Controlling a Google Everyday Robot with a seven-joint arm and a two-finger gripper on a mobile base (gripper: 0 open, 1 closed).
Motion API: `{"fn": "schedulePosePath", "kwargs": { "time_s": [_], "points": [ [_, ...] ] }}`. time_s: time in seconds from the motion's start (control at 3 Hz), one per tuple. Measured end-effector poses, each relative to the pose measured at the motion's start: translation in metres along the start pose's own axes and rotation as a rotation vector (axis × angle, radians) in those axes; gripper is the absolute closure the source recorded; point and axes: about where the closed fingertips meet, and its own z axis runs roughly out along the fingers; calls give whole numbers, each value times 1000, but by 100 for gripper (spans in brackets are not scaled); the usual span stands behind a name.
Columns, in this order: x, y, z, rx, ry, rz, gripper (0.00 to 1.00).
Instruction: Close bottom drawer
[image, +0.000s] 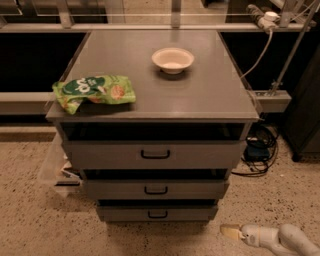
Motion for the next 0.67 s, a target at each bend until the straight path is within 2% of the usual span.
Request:
{"fn": "schedulePosePath", "kwargs": {
  "time_s": [0.33,0.67],
  "points": [
    [0,14,0,-20,9,7,61],
    [-1,13,1,-19,8,7,35]
  ]
}}
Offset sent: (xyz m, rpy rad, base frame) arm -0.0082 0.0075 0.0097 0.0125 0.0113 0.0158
